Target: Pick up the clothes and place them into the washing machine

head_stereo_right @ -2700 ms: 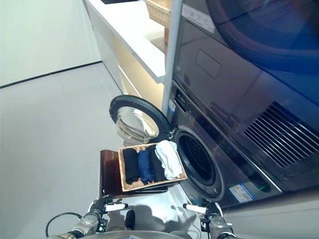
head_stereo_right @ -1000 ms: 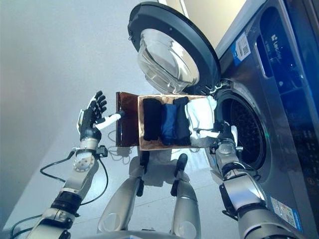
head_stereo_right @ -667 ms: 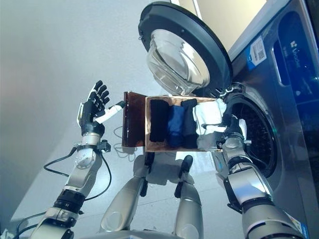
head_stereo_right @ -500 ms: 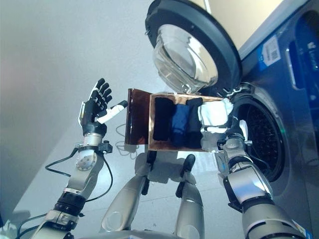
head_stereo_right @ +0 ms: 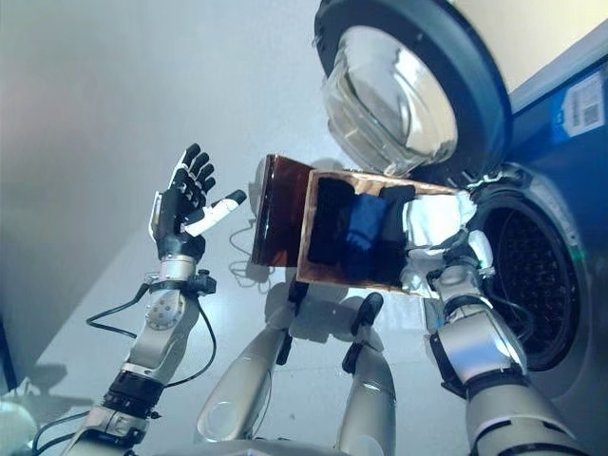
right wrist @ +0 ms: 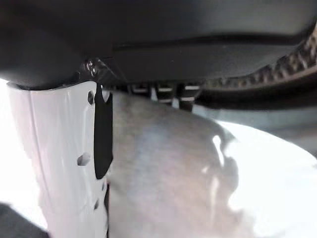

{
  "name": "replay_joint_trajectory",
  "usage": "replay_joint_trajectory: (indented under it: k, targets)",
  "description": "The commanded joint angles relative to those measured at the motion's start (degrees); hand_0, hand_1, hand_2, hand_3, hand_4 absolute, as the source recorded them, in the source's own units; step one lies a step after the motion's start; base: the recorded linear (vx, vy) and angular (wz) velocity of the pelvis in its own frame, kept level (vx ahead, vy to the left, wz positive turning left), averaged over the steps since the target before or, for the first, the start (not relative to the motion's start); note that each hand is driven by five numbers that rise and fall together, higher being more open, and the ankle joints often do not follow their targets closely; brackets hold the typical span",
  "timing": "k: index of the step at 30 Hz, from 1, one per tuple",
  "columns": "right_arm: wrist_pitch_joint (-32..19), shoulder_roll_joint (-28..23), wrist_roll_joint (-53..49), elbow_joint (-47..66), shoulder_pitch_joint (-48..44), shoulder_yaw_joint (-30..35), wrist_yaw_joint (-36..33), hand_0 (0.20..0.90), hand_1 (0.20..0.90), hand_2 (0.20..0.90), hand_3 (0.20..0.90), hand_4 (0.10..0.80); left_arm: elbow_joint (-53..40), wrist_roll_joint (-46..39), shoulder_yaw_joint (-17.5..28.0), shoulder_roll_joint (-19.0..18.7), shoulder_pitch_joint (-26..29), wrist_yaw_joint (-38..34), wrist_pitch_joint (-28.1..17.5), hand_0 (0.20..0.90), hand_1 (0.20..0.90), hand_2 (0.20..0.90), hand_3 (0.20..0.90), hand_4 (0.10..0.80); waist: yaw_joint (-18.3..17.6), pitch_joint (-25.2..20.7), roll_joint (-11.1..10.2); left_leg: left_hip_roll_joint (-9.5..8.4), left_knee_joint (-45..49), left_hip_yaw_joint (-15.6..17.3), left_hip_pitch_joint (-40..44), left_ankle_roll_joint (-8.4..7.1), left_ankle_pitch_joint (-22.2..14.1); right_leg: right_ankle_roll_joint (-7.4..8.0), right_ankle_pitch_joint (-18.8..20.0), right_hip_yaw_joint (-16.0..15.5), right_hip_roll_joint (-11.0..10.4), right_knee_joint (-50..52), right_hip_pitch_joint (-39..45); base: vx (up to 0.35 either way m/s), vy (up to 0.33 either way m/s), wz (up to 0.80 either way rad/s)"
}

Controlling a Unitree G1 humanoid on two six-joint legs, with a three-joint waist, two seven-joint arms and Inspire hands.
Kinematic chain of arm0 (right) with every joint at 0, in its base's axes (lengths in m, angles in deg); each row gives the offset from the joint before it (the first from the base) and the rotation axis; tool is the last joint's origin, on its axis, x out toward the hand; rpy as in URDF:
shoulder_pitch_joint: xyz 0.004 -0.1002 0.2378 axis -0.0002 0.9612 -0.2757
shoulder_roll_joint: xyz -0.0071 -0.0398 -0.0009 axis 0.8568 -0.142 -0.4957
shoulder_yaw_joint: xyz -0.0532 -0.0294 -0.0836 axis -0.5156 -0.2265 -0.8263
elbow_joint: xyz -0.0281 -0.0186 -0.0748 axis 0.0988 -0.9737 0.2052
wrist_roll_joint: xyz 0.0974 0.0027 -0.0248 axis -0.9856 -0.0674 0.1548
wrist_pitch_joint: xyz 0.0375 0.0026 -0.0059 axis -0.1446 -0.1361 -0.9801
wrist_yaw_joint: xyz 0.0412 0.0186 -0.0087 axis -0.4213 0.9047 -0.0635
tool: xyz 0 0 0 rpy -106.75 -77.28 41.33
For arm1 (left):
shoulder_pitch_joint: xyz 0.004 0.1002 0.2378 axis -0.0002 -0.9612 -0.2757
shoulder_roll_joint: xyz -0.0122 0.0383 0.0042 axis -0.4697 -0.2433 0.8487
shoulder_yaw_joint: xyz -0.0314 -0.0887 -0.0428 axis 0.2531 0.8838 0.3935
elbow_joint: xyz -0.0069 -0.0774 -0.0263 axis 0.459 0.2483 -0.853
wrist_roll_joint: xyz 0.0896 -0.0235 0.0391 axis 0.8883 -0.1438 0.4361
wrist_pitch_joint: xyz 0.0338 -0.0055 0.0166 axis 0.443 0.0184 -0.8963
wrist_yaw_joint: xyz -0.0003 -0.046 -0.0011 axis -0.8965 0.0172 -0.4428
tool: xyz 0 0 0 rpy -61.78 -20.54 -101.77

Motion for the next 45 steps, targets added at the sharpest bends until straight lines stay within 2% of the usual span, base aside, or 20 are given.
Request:
replay_joint_trajectory:
  k: [1,11,15,20,25,27,31,35,38,40,42,45]
  targets:
    - [1.3,-3.6,3.5,-0.1,-2.8,-4.0,-0.4,0.2,0.2,0.2,0.2,0.3,-11.6,1.7,1.7,-0.9,-0.8,-1.1,-6.0,0.9,0.9,0.9,0.9,0.8,0.5,0.5,2.9,-2.73,4.3,1.5,-2.9,-2.84,-3.6,-1.17,-2.0,1.5,-1.0,1.3,4.6,-0.001,0.066,0.12]
    - [1.6,-3.7,3.9,0.8,-0.1,-2.6,-0.8,0.2,0.2,0.2,0.2,0.3,-11.1,0.7,2.1,-1.1,-2.0,-1.5,-6.2,0.9,0.9,0.9,0.9,0.8,-0.1,0.0,3.8,-2.54,3.1,1.7,-0.4,-2.81,-3.0,-0.98,-1.8,1.9,-1.5,0.6,6.6,0.004,0.006,0.01]
    - [1.3,-3.8,3.5,1.3,1.3,-2.0,-0.9,0.2,0.2,0.2,0.2,0.3,-10.5,0.2,2.0,-1.0,-2.5,-1.2,-6.1,0.9,0.9,0.9,0.9,0.8,-0.6,-0.3,3.5,-2.28,2.3,2.0,1.3,-2.74,-2.9,-0.89,-1.5,2.3,-1.4,-0.4,8.2,0.005,0.0,-0.04]
    - [-1.2,-3.7,-1.5,4.4,4.3,1.7,-0.4,0.2,0.2,0.2,0.2,0.3,-10.0,-1.0,1.9,-1.1,-2.9,0.0,-6.0,0.9,0.9,0.9,0.9,0.8,-2.0,-1.2,2.6,-1.89,1.3,2.7,4.1,-2.59,-3.1,-0.69,-0.7,3.0,-1.2,-2.3,10.9,0.007,0.003,-0.12]
    - [-7.2,-0.7,-14.9,12.6,9.3,8.4,0.3,0.2,0.2,0.2,0.2,0.3,-8.0,-1.6,3.3,-1.6,-2.5,0.1,-6.5,0.9,0.9,0.9,0.9,0.8,-4.6,-1.7,1.2,-0.85,-0.4,4.0,7.0,-2.52,-3.0,-0.42,0.7,4.4,-0.6,-5.3,13.3,-0.018,-0.013,-0.11]
    - [-10.6,2.1,-21.7,18.0,12.3,11.6,1.3,0.2,0.2,0.2,0.2,0.3,-7.4,-1.8,3.8,-1.5,-2.6,-0.1,-6.9,0.9,0.9,0.9,0.9,0.8,-5.4,-1.9,0.8,-0.45,-1.3,4.5,7.9,-2.48,-2.8,-0.31,1.3,4.9,-0.4,-6.5,13.9,-0.014,-0.001,-0.3]
    - [-16.9,10.7,-38.0,26.4,18.7,18.1,5.6,0.2,0.2,0.2,0.2,0.3,-5.8,-2.2,4.3,-0.8,-2.5,-0.1,-8.2,0.9,0.9,0.9,0.9,0.8,-6.9,-2.6,0.6,0.11,-3.5,5.6,9.4,-2.62,-2.0,0.11,3.2,5.9,0.0,-9.8,14.8,0.0,-0.007,-0.31]
    - [-23.2,20.4,-55.2,34.3,22.3,24.4,10.8,0.2,0.2,0.2,0.2,0.3,-4.9,-3.2,3.9,0.7,-3.1,-0.7,-9.4,0.9,0.9,0.9,0.9,0.8,-7.5,-4.4,1.0,0.6,-8.3,6.7,11.2,-2.92,0.1,0.78,6.1,6.6,0.4,-14.8,15.5,0.013,0.005,-0.29]
    - [-25.9,24.0,-61.4,36.4,23.1,26.2,12.4,0.2,0.2,0.2,0.2,0.3,-4.3,-4.4,3.1,1.7,-2.9,-0.9,-10.1,0.9,0.9,0.9,0.9,0.8,-7.6,-4.9,1.7,0.9,-8.6,6.8,11.2,-3.27,0.6,0.7,5.8,6.5,0.4,-15.1,15.2,-0.015,-0.001,-0.18]
    - [-28.0,25.0,-64.0,38.7,22.4,26.5,12.8,0.2,0.2,0.2,0.2,0.3,-3.9,-4.8,2.8,1.9,-2.3,-1.7,-10.4,0.9,0.9,0.9,0.9,0.8,-8.0,-4.0,2.2,0.94,-4.1,6.9,9.4,-2.86,-0.9,-0.06,4.3,6.9,0.5,-11.8,13.3,-0.078,-0.006,-0.05]
    - [-30.0,26.5,-66.3,41.9,21.7,26.8,13.5,0.2,0.2,0.2,0.2,0.3,-3.9,-4.7,2.7,2.1,-1.1,-2.9,-10.7,0.9,0.9,0.9,0.9,0.8,-8.6,-1.5,2.9,0.71,4.1,7.2,5.3,-1.88,-4.4,-1.29,1.0,7.6,1.0,-3.9,9.2,-0.158,0.01,0.0]
    - [-32.5,28.5,-69.1,45.2,21.5,25.9,14.7,0.2,0.2,0.2,0.2,0.3,-3.1,-4.3,2.4,2.3,-0.3,-3.7,-10.8,0.9,0.9,0.9,0.9,0.8,-9.7,-0.2,3.4,0.6,15.9,7.1,-0.7,-1.02,-9.4,-2.56,-3.7,8.6,1.8,8.1,2.8,-0.107,-0.008,0.0]
